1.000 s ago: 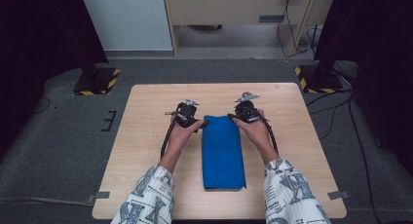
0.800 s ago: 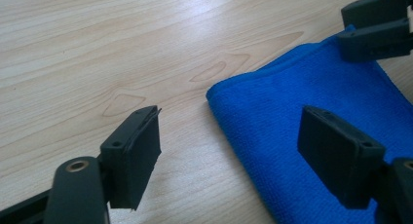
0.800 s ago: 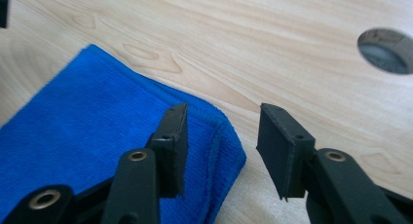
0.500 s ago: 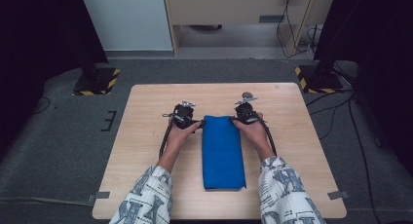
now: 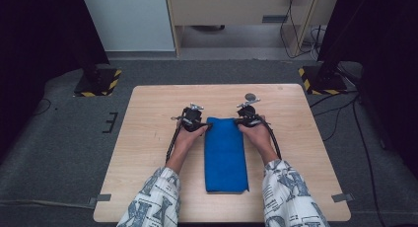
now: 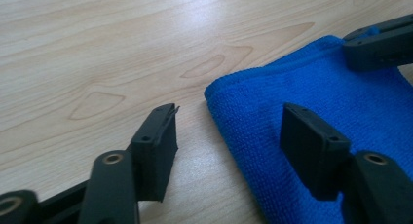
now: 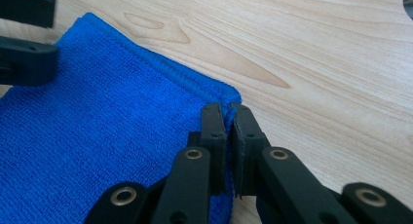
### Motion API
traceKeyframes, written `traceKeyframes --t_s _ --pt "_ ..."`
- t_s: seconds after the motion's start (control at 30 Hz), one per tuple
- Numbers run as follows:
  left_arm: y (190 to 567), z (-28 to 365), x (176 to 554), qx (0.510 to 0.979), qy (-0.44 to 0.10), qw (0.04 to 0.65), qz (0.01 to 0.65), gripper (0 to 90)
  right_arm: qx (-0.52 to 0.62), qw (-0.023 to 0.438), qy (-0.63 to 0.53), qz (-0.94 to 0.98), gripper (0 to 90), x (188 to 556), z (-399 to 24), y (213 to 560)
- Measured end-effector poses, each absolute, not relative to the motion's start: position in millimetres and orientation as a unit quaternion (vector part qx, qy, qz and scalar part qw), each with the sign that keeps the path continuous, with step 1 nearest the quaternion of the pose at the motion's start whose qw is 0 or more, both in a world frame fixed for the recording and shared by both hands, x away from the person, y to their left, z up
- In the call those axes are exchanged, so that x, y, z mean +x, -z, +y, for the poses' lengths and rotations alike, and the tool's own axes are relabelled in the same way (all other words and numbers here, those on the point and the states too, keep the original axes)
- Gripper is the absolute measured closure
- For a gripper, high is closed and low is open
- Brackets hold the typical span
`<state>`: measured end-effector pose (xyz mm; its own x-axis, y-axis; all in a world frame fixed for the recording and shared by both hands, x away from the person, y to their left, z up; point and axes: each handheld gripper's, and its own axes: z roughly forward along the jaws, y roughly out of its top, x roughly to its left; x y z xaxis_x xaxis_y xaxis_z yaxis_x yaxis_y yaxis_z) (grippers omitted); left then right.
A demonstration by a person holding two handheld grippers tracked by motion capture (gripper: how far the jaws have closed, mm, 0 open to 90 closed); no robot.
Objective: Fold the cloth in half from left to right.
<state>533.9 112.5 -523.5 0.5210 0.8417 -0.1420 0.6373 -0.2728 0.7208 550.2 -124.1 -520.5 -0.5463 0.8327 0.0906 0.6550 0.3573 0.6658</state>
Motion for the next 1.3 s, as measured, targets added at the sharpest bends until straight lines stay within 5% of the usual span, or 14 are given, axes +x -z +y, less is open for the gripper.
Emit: traceKeyframes --t_s 0.23,0.7,1.3 --pt "529 105 535 0.793 -0.136 0.371 0.464 49.0 0.46 0.13 -0.343 0.809 85.8 545 -129 523" --pt "524 100 531 0.797 -0.127 0.385 0.447 85.0 0.449 0.132 -0.356 0.809 86.0 538 -127 514" --pt "508 99 525 0.795 -0.142 0.395 0.438 86.9 0.431 0.155 -0.359 0.813 86.1 529 -127 498"
